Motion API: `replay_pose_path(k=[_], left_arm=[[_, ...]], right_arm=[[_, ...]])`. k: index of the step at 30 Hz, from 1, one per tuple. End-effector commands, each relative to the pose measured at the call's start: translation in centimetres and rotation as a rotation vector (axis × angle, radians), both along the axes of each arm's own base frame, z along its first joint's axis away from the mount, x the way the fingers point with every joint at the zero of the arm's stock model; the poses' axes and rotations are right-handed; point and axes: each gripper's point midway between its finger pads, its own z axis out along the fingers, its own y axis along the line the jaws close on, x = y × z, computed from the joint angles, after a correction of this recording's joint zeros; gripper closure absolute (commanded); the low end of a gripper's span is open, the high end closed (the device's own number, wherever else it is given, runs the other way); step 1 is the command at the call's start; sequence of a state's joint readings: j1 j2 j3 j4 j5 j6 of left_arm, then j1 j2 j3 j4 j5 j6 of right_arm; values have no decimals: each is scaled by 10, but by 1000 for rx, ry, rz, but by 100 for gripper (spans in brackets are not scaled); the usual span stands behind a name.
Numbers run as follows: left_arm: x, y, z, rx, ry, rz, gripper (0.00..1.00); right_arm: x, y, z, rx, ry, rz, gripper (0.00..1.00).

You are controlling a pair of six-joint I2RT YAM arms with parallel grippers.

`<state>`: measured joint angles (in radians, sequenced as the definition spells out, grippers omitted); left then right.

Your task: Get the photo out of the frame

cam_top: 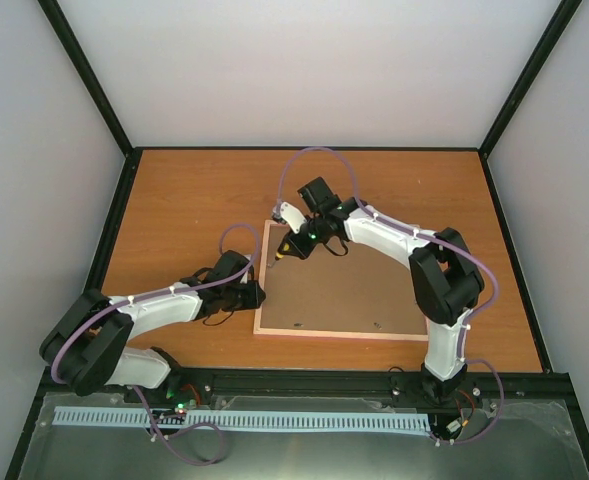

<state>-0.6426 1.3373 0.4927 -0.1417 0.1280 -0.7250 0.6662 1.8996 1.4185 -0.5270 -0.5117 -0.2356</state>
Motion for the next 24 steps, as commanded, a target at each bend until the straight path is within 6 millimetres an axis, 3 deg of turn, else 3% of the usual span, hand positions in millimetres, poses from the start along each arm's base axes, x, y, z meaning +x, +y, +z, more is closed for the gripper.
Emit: replay_pose_path(k=[1,16,24], left_arm=[[2,-3,1,-17,-13,4,75],[-6,0,-15,0,28,3,77],[-8,1,-18,-5,36,5,87]], right_arm=[[-3,12,3,16,-10,38,97],[9,13,-3,-26,-43,-4,97],[13,11,-8,-51,-54,-19,97]])
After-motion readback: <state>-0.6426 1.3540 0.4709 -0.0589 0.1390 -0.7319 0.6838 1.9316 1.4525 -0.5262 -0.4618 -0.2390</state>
